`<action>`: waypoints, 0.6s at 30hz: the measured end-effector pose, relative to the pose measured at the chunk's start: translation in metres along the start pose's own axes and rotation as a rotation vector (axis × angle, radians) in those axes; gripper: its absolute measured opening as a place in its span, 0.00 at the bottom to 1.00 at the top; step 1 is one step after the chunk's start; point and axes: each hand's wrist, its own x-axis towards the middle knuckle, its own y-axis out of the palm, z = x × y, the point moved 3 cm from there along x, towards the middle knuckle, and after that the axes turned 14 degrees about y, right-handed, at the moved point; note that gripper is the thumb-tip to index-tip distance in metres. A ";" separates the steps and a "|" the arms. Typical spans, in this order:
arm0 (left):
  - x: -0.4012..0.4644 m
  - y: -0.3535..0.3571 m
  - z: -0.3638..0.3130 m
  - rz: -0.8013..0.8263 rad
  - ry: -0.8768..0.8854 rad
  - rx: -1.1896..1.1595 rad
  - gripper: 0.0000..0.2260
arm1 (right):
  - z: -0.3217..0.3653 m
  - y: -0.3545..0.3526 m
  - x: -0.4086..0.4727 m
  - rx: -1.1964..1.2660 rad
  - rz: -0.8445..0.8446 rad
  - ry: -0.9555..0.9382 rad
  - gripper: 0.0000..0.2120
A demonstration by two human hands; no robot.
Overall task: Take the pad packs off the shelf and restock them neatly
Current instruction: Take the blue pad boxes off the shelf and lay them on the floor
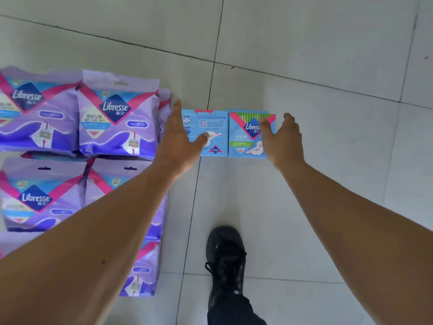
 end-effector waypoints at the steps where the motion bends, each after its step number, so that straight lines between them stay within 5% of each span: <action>1: -0.011 -0.008 -0.011 -0.001 0.038 0.032 0.41 | 0.003 -0.011 -0.019 -0.081 -0.055 -0.090 0.31; 7: -0.109 -0.093 -0.091 0.017 0.153 0.424 0.18 | 0.034 -0.052 -0.178 -0.457 -0.103 -0.632 0.24; 13: -0.224 -0.237 -0.142 -0.135 0.223 0.715 0.18 | 0.108 -0.080 -0.359 -0.512 -0.122 -0.919 0.23; 18: -0.323 -0.345 -0.139 -0.364 0.046 0.747 0.21 | 0.179 -0.078 -0.482 -0.528 -0.086 -1.147 0.23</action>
